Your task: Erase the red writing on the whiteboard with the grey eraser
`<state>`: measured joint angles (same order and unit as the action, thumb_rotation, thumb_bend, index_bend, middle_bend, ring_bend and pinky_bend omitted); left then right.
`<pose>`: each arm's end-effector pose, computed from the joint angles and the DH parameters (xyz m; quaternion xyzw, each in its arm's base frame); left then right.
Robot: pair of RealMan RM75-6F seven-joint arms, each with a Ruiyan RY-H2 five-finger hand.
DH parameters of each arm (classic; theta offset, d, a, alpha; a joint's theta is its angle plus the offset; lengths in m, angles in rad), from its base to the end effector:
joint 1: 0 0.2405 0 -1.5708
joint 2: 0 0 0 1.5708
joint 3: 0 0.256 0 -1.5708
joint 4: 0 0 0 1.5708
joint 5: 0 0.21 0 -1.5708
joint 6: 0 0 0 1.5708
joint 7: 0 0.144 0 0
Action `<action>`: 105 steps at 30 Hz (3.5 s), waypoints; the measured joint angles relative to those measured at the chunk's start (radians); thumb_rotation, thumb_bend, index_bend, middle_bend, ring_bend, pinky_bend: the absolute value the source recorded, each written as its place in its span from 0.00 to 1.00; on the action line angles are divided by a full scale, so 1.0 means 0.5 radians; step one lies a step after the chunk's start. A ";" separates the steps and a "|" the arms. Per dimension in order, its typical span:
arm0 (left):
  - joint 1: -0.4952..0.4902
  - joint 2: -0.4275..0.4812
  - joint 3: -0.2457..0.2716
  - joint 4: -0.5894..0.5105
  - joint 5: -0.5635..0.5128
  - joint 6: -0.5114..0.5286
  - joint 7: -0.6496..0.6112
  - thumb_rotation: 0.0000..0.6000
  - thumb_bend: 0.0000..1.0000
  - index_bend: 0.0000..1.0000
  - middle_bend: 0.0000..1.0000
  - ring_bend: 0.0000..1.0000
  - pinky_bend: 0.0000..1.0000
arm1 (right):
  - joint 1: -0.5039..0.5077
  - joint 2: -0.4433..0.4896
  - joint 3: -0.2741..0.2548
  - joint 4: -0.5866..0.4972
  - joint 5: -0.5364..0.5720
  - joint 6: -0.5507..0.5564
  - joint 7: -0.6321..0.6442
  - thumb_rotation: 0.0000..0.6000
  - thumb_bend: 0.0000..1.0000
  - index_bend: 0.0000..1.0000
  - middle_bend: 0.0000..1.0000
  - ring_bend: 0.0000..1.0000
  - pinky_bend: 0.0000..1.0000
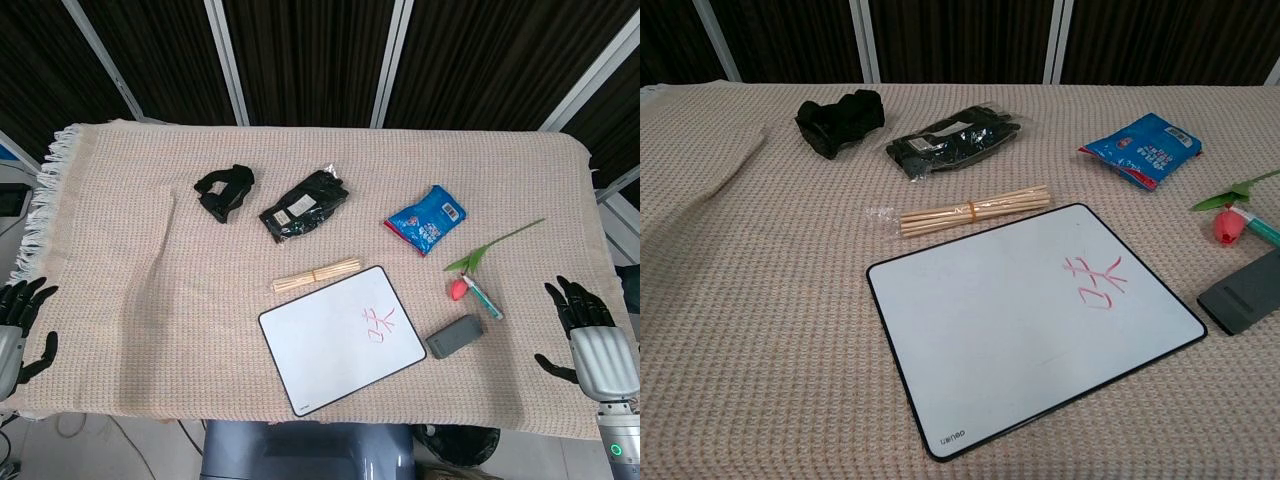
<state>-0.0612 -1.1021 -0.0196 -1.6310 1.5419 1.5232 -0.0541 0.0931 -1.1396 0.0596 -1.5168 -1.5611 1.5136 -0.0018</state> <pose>-0.3074 0.1671 0.1613 -0.5894 -0.4000 -0.4083 0.5709 -0.3159 -0.1867 0.1632 0.6177 -0.3382 0.3912 0.5924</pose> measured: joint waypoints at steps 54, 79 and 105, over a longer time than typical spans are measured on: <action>0.001 0.003 0.000 -0.034 -0.030 -0.027 0.033 1.00 0.51 0.14 0.05 0.00 0.01 | 0.287 -0.049 -0.206 0.468 -0.488 -0.277 0.477 1.00 0.10 0.01 0.17 0.15 0.14; 0.007 0.000 -0.011 -0.063 -0.087 -0.047 0.061 1.00 0.51 0.15 0.05 0.00 0.01 | 0.470 -0.429 -0.232 0.834 -0.512 -0.405 0.440 1.00 0.28 0.20 0.28 0.24 0.16; 0.012 -0.003 -0.024 -0.077 -0.118 -0.048 0.084 1.00 0.51 0.15 0.05 0.00 0.02 | 0.583 -0.534 -0.274 0.928 -0.468 -0.507 0.387 1.00 0.33 0.34 0.37 0.35 0.23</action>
<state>-0.0553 -1.1035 -0.0317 -1.6693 1.4829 1.4990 -0.0120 0.3846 -1.4066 -0.0776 -1.0530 -1.7949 1.2600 0.1917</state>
